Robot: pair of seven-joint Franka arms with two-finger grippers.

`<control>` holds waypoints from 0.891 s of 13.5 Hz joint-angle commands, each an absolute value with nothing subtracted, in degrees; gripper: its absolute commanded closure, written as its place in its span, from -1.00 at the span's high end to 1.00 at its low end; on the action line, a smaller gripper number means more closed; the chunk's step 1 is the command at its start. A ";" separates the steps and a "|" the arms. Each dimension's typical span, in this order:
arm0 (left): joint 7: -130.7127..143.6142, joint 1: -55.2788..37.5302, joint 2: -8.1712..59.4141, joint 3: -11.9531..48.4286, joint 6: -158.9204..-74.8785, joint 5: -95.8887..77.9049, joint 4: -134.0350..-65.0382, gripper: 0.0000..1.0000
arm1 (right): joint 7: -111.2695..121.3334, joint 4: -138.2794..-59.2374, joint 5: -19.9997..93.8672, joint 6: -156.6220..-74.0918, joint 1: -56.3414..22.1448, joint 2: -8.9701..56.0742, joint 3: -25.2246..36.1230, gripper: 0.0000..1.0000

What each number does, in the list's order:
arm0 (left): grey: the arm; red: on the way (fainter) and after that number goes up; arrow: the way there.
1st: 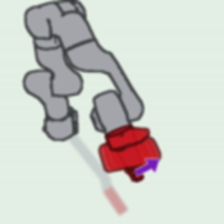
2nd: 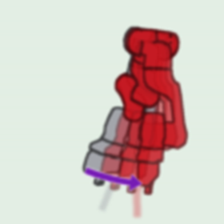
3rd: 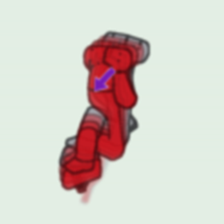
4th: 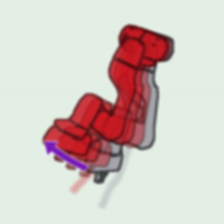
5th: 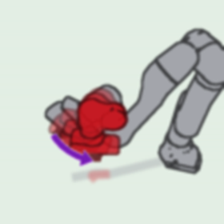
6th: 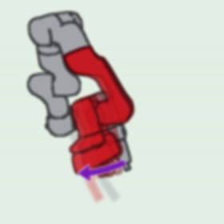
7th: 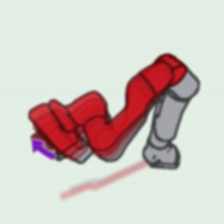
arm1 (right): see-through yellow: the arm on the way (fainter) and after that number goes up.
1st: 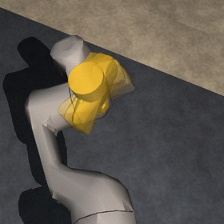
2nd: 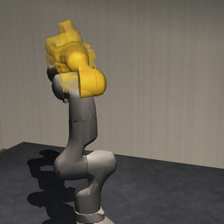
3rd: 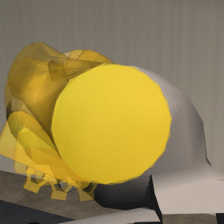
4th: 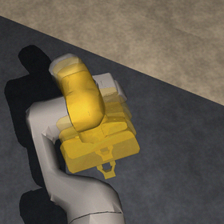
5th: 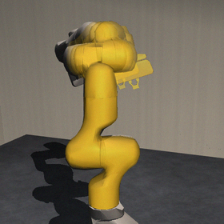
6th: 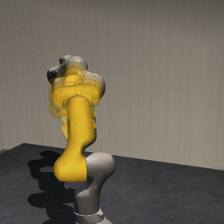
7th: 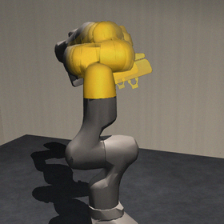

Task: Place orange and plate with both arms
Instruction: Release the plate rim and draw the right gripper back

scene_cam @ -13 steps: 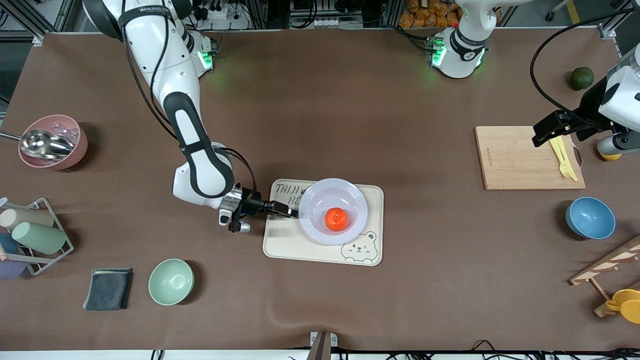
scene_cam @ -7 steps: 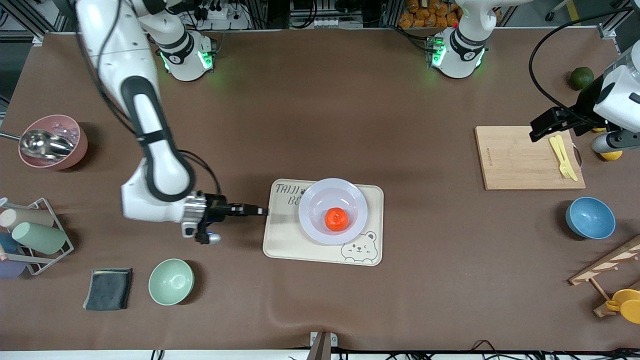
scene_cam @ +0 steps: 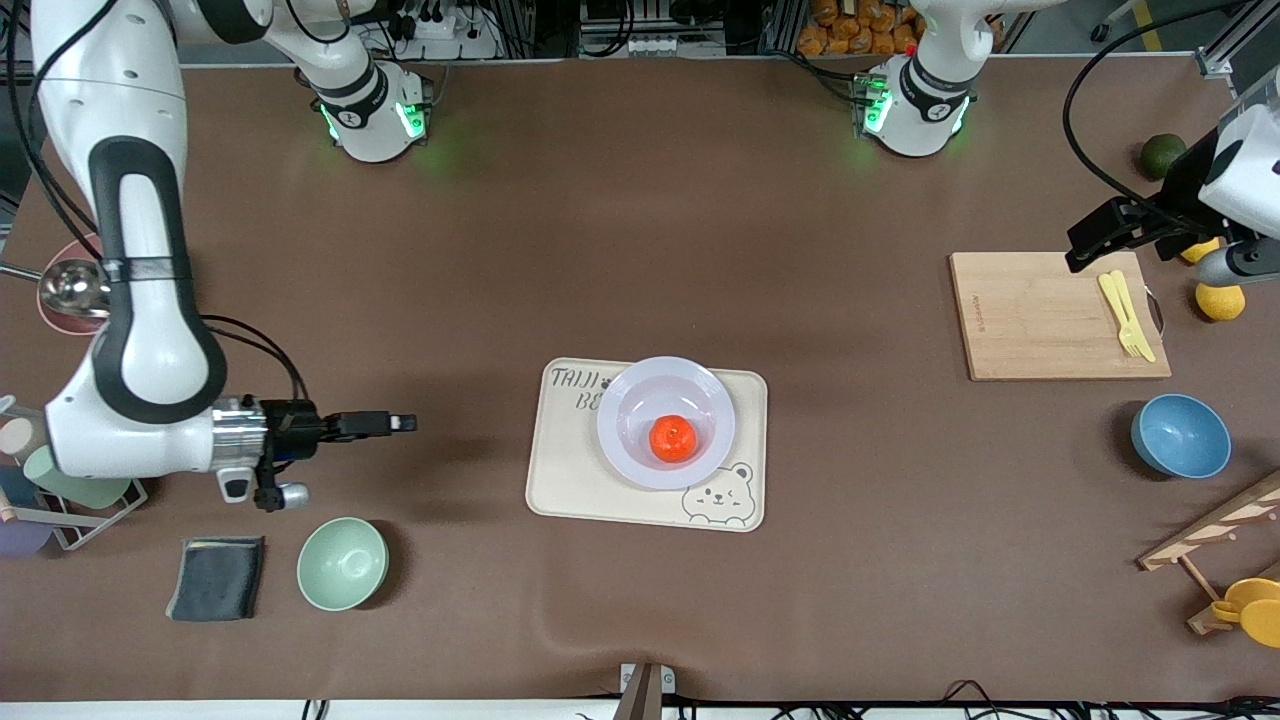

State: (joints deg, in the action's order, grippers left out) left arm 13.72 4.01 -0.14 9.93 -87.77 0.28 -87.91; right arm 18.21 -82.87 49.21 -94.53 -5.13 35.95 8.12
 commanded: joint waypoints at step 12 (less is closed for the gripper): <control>13.10 4.66 -2.29 10.46 -87.01 -1.41 -88.24 1.00 | 13.28 -67.32 12.85 -77.01 3.08 23.84 7.12 1.00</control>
